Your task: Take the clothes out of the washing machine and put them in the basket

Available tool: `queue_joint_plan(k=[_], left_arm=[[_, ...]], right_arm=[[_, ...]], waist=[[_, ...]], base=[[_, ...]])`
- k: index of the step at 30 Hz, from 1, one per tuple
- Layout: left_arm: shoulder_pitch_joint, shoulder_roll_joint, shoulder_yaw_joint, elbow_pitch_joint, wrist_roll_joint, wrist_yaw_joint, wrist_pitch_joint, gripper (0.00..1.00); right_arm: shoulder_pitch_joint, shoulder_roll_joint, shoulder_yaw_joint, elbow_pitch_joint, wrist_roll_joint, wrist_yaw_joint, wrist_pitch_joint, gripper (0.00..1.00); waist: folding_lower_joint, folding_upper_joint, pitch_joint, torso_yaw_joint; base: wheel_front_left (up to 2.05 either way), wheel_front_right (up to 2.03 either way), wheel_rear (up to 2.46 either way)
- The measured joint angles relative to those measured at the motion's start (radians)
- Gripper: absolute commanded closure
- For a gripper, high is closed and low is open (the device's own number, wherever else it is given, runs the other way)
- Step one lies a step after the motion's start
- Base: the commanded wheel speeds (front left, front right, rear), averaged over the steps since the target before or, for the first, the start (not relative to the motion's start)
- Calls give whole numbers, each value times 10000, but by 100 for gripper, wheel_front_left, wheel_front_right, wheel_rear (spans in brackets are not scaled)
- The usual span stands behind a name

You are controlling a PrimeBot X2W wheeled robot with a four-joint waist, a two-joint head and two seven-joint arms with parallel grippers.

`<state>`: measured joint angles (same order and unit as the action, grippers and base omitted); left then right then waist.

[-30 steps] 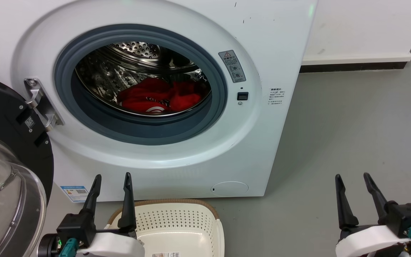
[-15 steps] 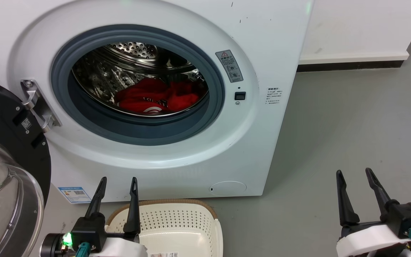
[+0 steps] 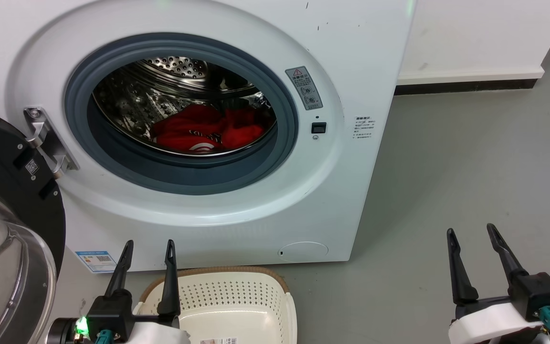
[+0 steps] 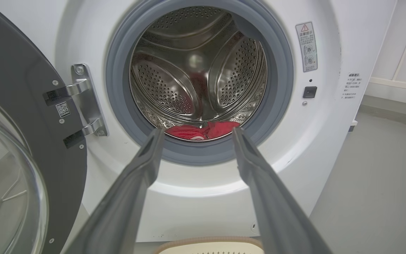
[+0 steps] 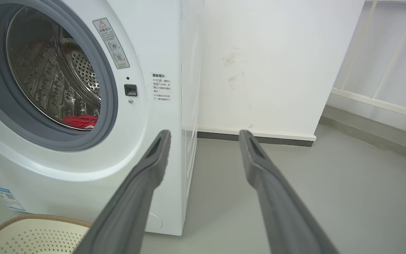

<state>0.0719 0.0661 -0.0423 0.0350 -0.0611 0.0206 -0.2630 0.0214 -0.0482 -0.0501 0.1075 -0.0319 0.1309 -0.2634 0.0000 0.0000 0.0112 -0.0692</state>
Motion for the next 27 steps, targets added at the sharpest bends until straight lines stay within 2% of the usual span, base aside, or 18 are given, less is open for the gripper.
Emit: queue_joint_plan(k=[21,27], left_arm=[[0,-123,132,117,353,-207,0,0],[-809,182,500,98,322,-546,-2,0]], right_arm=[[-1,0,-21,138,163,0,0,0],[-481,-4,-115,-284,543,2,-2,0]], waist=[[0,0,94,-74],[0,0,992,-455]], base=[[0,0,0],[0,0,0]])
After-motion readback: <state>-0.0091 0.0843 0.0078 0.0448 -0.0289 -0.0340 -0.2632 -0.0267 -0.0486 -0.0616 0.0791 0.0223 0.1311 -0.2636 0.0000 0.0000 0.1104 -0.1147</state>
